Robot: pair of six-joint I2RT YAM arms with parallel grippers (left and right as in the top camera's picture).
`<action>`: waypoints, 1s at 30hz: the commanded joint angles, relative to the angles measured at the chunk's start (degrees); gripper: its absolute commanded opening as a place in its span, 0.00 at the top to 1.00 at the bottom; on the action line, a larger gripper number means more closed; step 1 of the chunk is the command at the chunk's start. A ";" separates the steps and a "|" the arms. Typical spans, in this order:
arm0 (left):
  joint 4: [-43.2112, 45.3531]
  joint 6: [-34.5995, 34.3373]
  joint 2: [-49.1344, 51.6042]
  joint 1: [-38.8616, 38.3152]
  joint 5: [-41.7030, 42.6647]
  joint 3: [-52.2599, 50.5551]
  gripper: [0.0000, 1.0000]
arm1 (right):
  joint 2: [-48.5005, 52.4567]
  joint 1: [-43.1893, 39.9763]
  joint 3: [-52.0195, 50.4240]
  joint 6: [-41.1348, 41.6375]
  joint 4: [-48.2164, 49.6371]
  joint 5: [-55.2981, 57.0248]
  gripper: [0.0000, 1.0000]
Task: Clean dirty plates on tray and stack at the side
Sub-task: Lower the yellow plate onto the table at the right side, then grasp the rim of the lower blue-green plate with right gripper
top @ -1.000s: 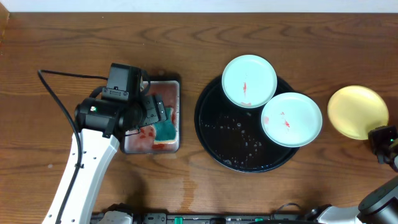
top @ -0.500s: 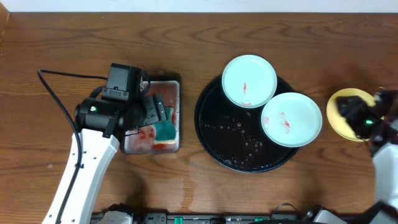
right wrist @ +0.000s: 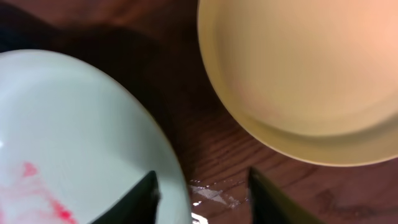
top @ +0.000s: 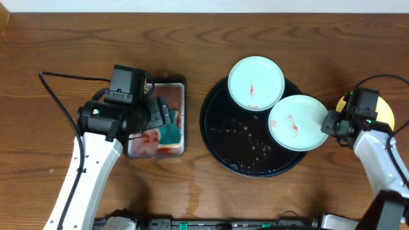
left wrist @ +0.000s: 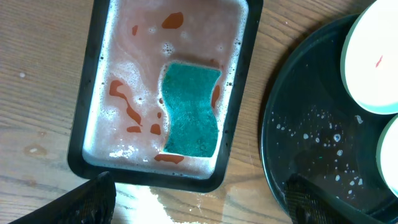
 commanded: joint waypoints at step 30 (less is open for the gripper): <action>-0.15 0.11 -0.04 0.20 -0.11 0.57 0.13 | -11.15 18.49 -10.99 9.73 -2.64 -16.70 0.99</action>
